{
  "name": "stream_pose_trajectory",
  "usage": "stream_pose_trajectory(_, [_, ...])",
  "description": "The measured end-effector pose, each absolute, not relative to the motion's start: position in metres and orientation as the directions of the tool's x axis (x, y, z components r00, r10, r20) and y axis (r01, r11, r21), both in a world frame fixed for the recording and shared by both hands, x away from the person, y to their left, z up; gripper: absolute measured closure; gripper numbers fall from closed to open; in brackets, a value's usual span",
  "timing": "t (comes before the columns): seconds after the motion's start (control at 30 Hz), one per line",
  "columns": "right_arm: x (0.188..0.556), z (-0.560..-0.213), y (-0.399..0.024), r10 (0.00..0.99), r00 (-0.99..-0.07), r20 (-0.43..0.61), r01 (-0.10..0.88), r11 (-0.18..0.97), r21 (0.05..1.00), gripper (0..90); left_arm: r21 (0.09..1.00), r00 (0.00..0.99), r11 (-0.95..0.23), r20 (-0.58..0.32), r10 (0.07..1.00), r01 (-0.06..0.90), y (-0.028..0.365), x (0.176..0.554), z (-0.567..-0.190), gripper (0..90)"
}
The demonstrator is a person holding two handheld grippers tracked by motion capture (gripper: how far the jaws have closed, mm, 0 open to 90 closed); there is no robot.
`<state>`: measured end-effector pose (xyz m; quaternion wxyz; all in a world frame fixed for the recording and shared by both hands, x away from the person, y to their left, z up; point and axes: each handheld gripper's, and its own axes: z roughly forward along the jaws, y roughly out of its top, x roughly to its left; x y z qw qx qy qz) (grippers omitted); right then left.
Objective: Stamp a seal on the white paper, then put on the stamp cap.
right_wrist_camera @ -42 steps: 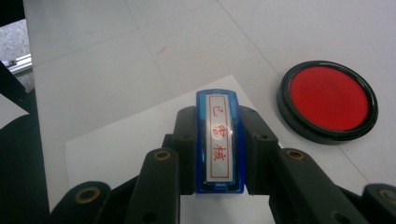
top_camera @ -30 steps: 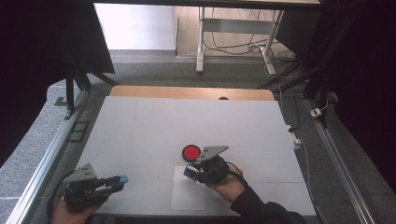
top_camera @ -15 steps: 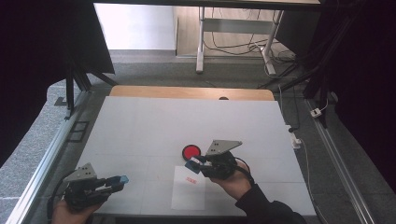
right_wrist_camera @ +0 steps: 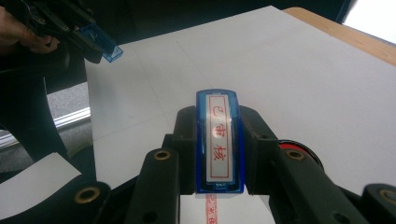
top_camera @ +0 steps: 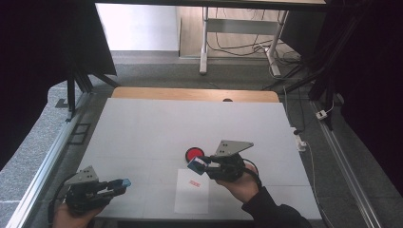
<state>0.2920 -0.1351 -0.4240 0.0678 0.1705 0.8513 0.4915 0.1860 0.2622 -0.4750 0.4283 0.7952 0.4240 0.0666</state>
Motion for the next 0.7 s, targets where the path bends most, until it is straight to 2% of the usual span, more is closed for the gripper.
stream_pose_trajectory(0.3, [0.294, -0.421, -0.136, 0.358, -0.931, 0.063, 0.231, 0.449, 0.863, 71.2, 0.733, 0.639, -0.268, -0.285, 0.714, 0.626, 0.262, 0.188, -0.475, 67.4])
stream_pose_trajectory(0.7, [0.293, -0.418, -0.135, 0.352, -0.933, 0.073, 0.238, 0.453, 0.859, 71.2, 0.749, 0.744, -0.364, -0.249, 0.62, 0.553, 0.243, 0.196, -0.469, 67.5])
